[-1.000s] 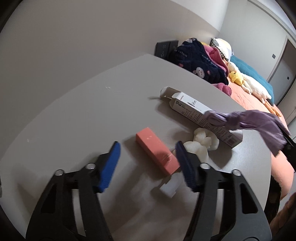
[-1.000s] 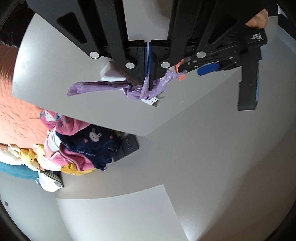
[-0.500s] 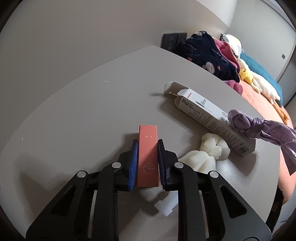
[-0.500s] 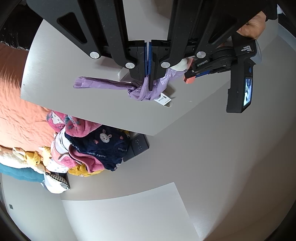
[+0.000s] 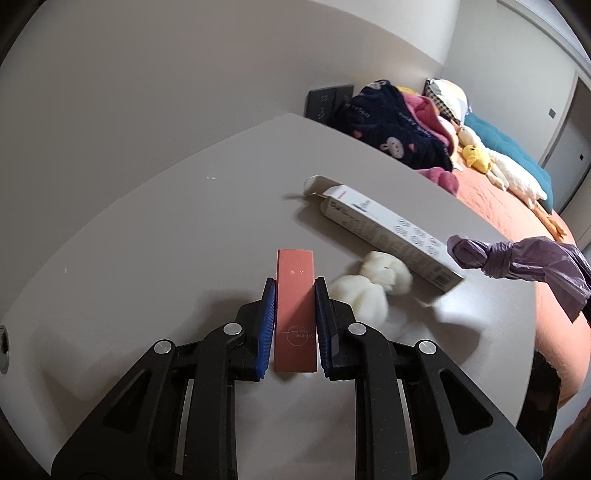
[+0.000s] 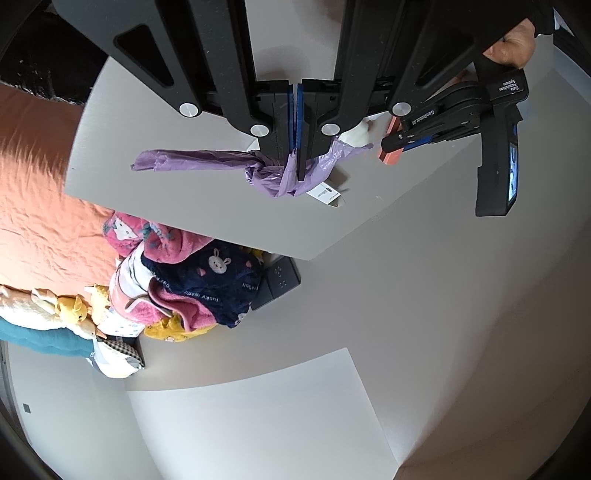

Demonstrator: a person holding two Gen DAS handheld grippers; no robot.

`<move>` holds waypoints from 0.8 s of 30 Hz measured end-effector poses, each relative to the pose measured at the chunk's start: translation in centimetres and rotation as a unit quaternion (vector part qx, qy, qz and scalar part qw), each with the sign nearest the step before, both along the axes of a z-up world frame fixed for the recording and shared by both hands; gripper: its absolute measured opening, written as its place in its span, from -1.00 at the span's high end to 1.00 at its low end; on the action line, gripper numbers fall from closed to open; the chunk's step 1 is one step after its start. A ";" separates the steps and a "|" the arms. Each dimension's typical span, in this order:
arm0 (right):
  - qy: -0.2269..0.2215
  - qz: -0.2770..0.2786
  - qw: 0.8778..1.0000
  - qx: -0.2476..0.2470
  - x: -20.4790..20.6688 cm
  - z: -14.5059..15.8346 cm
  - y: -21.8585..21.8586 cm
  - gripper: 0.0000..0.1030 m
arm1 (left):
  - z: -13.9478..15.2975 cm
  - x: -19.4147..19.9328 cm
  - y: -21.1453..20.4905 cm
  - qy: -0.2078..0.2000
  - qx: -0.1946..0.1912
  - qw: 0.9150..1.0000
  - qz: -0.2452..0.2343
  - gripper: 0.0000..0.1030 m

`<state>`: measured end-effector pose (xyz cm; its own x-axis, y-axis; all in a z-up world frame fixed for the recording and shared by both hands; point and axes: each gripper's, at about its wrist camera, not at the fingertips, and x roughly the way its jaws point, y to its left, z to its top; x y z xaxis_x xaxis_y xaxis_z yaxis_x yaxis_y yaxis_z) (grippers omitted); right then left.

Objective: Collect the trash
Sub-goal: 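Carry the purple bag and pink box over the black bin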

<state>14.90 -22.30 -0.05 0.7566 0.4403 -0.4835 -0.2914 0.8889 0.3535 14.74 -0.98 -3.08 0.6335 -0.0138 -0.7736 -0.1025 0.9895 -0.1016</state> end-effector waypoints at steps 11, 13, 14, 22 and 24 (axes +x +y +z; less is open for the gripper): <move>-0.015 -0.017 1.000 0.005 -3.8 2.3 -2.5 0.98 | 2.8 -3.5 -2.6 -0.022 -0.004 1.000 -0.019 0.62; -0.017 -0.021 1.000 0.006 -4.5 2.6 -3.0 0.98 | 3.2 -4.1 -3.2 -0.024 -0.002 0.999 -0.025 0.62; -0.018 -0.022 1.000 0.006 -4.9 2.8 -3.3 0.98 | 3.3 -4.5 -3.5 -0.025 0.000 0.999 -0.028 0.62; -0.025 -0.035 0.999 0.006 -7.9 3.9 -5.6 0.98 | 4.1 -7.0 -6.3 -0.032 0.001 0.998 -0.050 0.62; -0.026 -0.038 0.999 0.006 -8.6 4.1 -6.1 0.98 | 4.2 -7.6 -7.0 -0.034 0.001 0.998 -0.056 0.62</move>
